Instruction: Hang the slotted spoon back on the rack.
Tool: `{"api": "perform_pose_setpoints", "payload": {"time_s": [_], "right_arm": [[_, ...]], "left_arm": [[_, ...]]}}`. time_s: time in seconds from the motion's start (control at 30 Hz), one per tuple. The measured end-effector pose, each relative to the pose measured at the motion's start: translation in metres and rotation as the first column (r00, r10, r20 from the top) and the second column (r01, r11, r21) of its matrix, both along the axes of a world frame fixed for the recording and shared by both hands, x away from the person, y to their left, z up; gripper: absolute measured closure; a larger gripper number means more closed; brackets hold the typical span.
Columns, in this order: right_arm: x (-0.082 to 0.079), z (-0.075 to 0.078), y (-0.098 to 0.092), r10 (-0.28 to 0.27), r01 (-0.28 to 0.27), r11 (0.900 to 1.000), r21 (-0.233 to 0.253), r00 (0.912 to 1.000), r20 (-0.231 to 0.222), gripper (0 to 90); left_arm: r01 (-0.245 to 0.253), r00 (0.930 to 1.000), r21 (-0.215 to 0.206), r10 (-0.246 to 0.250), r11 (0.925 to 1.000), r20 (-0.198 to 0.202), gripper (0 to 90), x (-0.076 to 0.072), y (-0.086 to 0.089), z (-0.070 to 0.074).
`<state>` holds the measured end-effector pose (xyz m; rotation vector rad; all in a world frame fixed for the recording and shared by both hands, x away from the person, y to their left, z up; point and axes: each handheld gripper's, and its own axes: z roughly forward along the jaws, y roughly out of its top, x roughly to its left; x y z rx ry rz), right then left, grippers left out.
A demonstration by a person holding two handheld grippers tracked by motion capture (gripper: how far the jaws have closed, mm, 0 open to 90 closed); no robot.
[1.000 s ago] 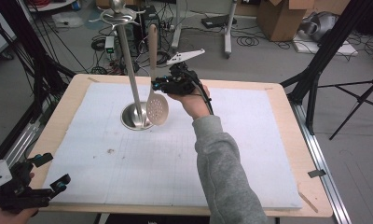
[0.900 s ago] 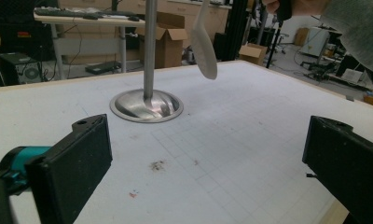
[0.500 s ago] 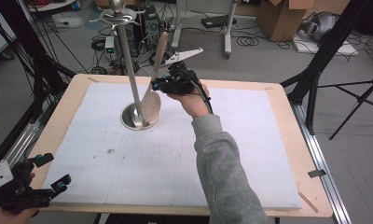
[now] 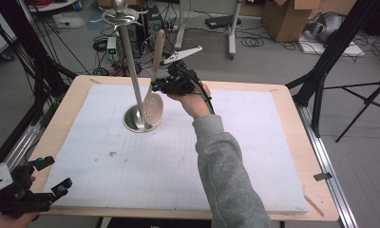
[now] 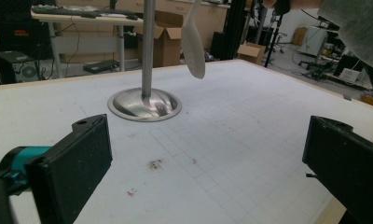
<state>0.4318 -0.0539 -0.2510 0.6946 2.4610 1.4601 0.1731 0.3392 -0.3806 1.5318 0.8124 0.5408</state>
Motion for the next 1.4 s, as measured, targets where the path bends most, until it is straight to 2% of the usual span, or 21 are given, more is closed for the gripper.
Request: {"api": "perform_pose_setpoints", "payload": {"time_s": [0.37,0.83,1.1,1.4], "right_arm": [[0.003,0.004,0.007,-0.013,0.012,1.000,-0.022,0.9997,-0.021,78.0],[0.007,0.012,0.021,0.004,-0.005,1.000,-0.030,0.9996,-0.029,78.0],[0.011,0.010,0.025,0.003,-0.005,0.999,-0.037,0.9985,-0.055,78.0],[0.015,0.010,0.027,-0.011,0.009,0.999,-0.045,0.9979,-0.064,78.0]], "left_arm": [[0.001,1.0000,-0.001,-0.001,1.0000,-0.001,1.7,0.000,0.001,-0.001],[-0.012,0.9999,-0.007,0.012,0.9999,0.003,1.7,-0.004,0.005,0.000],[-0.015,0.9999,-0.004,0.015,0.9999,0.002,1.7,-0.006,0.006,0.000],[-0.016,0.9999,-0.005,0.016,0.9999,-0.001,1.7,-0.006,0.007,-0.001]]}}
